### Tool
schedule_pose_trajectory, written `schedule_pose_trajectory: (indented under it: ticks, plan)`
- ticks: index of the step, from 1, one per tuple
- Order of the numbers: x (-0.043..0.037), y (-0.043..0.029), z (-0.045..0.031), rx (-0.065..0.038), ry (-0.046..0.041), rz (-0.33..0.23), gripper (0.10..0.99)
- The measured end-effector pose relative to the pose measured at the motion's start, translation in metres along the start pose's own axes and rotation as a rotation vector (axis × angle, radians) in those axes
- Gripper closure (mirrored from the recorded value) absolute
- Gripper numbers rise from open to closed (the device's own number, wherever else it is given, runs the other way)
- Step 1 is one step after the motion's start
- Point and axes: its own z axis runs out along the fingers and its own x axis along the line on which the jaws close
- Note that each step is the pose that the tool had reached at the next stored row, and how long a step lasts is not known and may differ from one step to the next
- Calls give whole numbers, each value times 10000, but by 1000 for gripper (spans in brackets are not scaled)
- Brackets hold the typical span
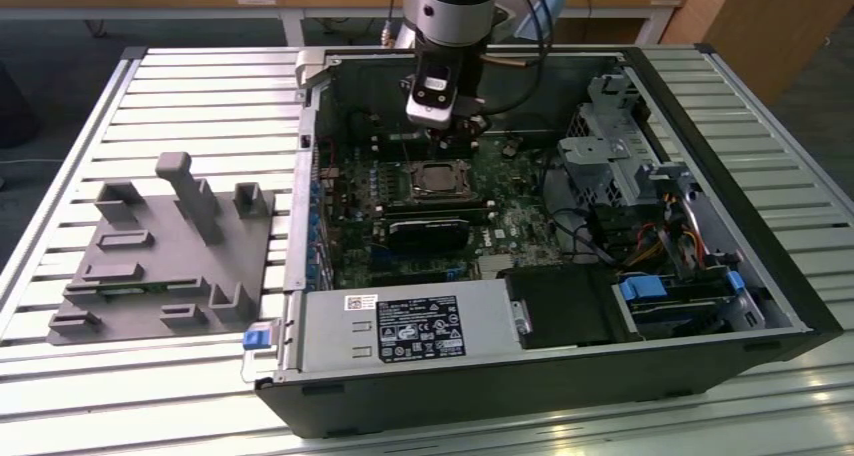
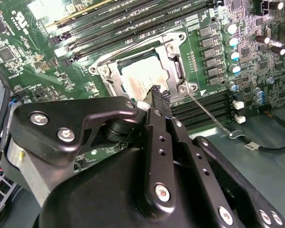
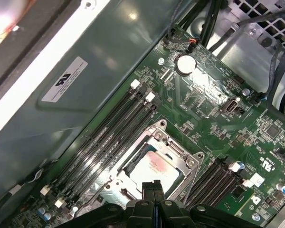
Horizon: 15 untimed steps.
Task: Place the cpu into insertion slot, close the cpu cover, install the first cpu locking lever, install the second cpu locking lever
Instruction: 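Install the first cpu locking lever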
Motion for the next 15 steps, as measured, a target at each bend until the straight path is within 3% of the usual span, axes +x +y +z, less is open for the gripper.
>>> schedule_pose_trajectory:
  ticks: [15]
  plan:
    - [-6,7,1,16,19,-997,980]
